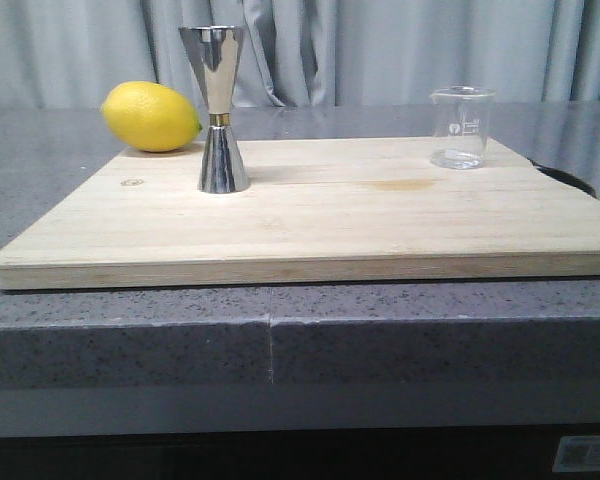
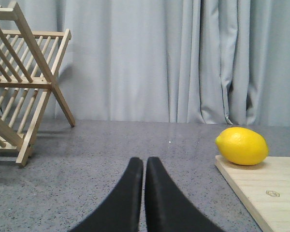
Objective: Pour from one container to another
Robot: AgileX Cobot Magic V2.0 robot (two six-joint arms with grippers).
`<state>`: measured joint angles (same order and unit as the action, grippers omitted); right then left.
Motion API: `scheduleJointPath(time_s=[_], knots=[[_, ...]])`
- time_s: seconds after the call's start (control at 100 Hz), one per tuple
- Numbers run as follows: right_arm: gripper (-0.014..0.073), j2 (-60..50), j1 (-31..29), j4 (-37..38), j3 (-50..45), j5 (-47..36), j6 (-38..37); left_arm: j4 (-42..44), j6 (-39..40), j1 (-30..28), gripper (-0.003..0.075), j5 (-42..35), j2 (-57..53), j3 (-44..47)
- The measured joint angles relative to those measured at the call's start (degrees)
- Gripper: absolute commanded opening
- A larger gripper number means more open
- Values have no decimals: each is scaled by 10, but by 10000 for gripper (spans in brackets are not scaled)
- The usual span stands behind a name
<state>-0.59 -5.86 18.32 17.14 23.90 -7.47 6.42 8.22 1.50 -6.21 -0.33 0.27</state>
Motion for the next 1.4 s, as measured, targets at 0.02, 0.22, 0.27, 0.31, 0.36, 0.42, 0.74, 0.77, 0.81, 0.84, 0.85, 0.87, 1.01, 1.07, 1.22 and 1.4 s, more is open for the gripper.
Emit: scheduleJointPath(time_s=[0.02,0.22,0.27,0.31,0.36,0.42,0.74,0.77,0.81,0.84,0.85,0.87,1.01,1.07,1.22,1.4], knots=[[-72,0,0,0,0,0,0,0,0,0,-19,0,0,0],[-72,0,0,0,0,0,0,0,0,0,-19,0,0,0],[-72,0,0,0,0,0,0,0,0,0,-19,0,0,0],[-72,0,0,0,0,0,0,0,0,0,-19,0,0,0],[-72,0,0,0,0,0,0,0,0,0,-19,0,0,0],[-72,0,0,0,0,0,0,0,0,0,-19,0,0,0],[-72,0,0,0,0,0,0,0,1,0,-19,0,0,0],[-71,0,0,0,0,0,0,0,1,0,-19,0,0,0],[-71,0,0,0,0,0,0,0,1,0,-19,0,0,0],[-72,0,0,0,0,0,0,0,1,0,-19,0,0,0],[-72,0,0,0,0,0,0,0,1,0,-19,0,0,0],[-72,0,0,0,0,0,0,0,1,0,-19,0,0,0],[-72,0,0,-30,-19,-53,0,0,1,0,-19,0,0,0],[-72,0,0,-52,-41,-97,10,0,1,0,-19,0,0,0],[-72,0,0,-129,-104,-176,42,0,1,0,-19,0,0,0],[-72,0,0,-145,-159,-228,48,0,1,0,-19,1,0,0]])
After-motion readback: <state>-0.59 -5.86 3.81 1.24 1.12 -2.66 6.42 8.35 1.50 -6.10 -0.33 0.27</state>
